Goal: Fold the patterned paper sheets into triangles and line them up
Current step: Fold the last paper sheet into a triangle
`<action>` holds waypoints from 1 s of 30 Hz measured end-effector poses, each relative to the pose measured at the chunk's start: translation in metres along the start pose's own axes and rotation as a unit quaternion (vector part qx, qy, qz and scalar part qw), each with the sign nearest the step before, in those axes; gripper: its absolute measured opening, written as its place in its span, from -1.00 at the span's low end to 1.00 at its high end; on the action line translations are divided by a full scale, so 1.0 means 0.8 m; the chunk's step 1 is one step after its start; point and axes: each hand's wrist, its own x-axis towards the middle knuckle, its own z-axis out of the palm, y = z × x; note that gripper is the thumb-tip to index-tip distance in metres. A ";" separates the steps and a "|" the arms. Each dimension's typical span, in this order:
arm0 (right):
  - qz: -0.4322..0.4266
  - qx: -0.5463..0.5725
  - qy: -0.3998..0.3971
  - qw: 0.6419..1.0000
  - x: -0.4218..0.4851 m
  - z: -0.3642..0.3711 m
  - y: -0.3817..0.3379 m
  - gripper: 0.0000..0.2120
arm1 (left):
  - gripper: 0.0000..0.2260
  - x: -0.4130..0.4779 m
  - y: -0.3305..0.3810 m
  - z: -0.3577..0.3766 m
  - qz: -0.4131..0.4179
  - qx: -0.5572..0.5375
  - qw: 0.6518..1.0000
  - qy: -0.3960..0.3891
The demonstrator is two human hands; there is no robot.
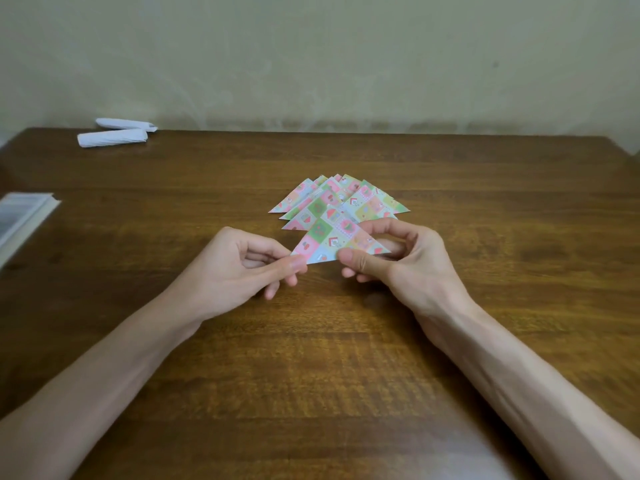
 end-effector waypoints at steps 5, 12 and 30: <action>0.004 -0.020 0.008 1.000 0.004 -0.007 0.000 -0.70 | -0.85 0.000 -0.004 -0.002 -0.009 0.009 1.000 0.002; -0.005 -0.029 -0.005 1.000 0.008 -0.015 0.002 -0.65 | -0.87 0.000 -0.006 -0.011 -0.006 0.005 1.000 0.021; -0.059 -0.117 0.047 0.990 0.023 -0.026 0.011 -0.85 | -0.92 0.020 -0.023 -0.008 0.049 0.063 0.991 0.103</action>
